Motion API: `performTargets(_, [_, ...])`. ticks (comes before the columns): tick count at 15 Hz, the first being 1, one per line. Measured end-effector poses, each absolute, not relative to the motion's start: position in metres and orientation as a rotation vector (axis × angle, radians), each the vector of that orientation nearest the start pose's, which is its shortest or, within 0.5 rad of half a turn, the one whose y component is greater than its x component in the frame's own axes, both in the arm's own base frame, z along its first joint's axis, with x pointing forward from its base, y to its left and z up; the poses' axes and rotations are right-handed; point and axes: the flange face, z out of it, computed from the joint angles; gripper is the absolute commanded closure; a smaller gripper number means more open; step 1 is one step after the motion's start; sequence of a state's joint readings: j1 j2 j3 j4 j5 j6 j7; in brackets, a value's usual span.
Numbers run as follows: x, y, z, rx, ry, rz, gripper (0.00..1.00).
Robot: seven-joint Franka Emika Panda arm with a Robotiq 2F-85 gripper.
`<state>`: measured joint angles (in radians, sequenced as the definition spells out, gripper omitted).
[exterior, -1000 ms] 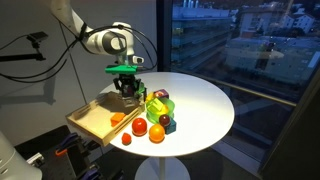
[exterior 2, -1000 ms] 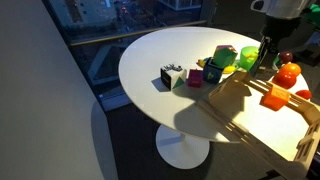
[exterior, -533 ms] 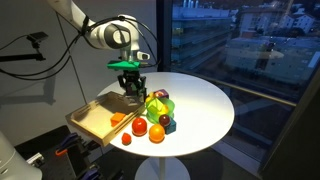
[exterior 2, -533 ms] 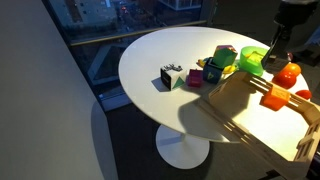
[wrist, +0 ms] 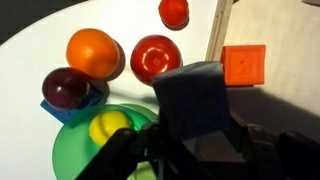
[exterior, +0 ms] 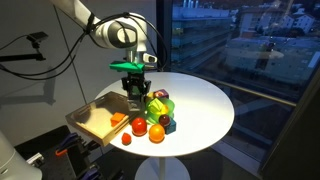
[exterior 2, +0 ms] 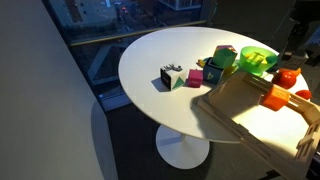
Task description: Remove the grey block from the tray
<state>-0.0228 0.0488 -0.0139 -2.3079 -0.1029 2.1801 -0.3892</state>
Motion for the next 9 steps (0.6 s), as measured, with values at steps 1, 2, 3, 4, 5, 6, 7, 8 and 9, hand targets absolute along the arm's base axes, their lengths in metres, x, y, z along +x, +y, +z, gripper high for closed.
performTargets(1, [0.493,-0.028,0.310,-3.099,-0.638,0.317,0.68])
performTargets(2, [0.492,-0.033,0.309,-3.098,-0.619,0.334,0.68])
performTargets(3, [0.490,-0.038,0.308,-3.097,-0.601,0.348,0.68])
performTargets(4, [0.489,-0.042,0.308,-3.096,-0.586,0.360,0.68])
performTargets(5, [0.488,-0.045,0.307,-3.095,-0.575,0.373,0.68])
performTargets(6, [0.487,-0.048,0.305,-3.094,-0.564,0.384,0.68])
performTargets(7, [0.486,-0.049,0.303,-3.092,-0.555,0.395,0.68])
performTargets(8, [0.486,-0.050,0.301,-3.091,-0.548,0.405,0.68])
performTargets(9, [0.485,-0.051,0.299,-3.090,-0.542,0.414,0.68])
